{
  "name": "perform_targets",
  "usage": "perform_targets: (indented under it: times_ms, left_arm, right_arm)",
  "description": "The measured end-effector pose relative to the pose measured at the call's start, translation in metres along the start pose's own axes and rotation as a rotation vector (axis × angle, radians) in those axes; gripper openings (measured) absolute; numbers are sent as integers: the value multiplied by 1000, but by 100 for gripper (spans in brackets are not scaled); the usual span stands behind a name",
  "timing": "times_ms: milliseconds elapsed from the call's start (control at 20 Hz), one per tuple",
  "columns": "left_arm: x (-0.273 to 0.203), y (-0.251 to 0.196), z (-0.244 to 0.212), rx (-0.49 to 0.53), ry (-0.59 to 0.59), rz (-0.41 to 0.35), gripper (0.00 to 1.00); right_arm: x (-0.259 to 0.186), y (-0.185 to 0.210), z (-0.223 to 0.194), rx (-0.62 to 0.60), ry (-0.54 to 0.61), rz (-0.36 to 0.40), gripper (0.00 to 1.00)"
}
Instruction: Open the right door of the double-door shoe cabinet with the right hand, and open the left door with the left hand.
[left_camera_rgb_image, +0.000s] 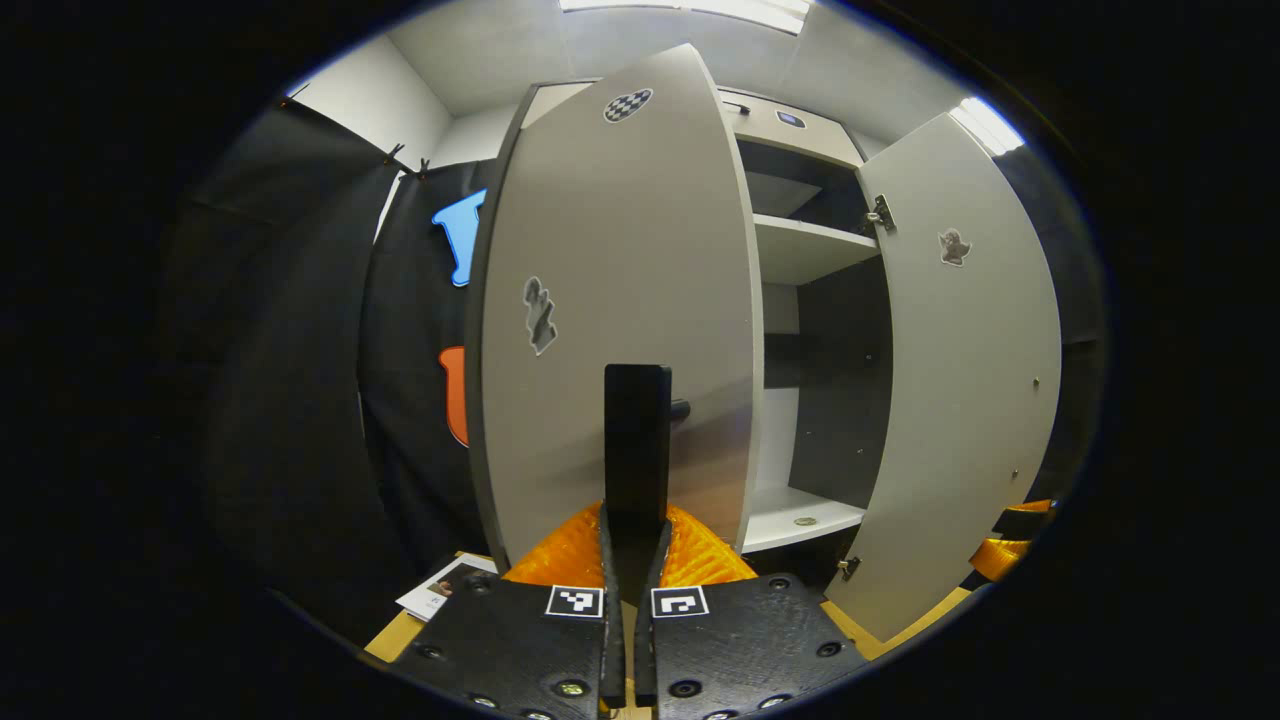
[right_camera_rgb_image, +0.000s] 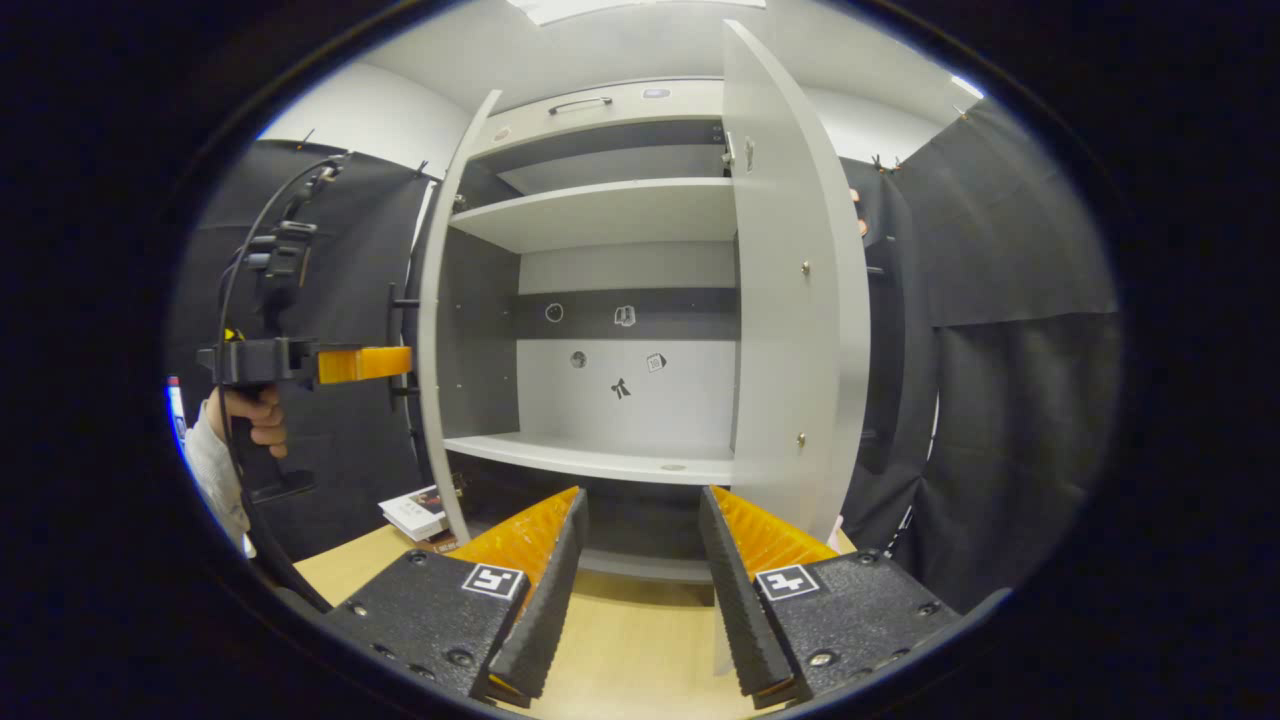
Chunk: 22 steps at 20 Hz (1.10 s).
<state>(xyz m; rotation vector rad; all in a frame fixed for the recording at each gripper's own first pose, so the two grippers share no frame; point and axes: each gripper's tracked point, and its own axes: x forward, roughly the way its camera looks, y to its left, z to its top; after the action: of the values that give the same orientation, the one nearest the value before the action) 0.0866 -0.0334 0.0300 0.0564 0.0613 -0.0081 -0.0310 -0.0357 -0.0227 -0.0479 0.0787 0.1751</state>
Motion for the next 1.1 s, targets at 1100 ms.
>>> perform_targets:
  times_ms: [1100]
  left_arm:
    - [-28, 98, 0, -84, -52, 34, 0]
  right_arm:
    - [33, 24, -1, -41, -2, 23, 72]
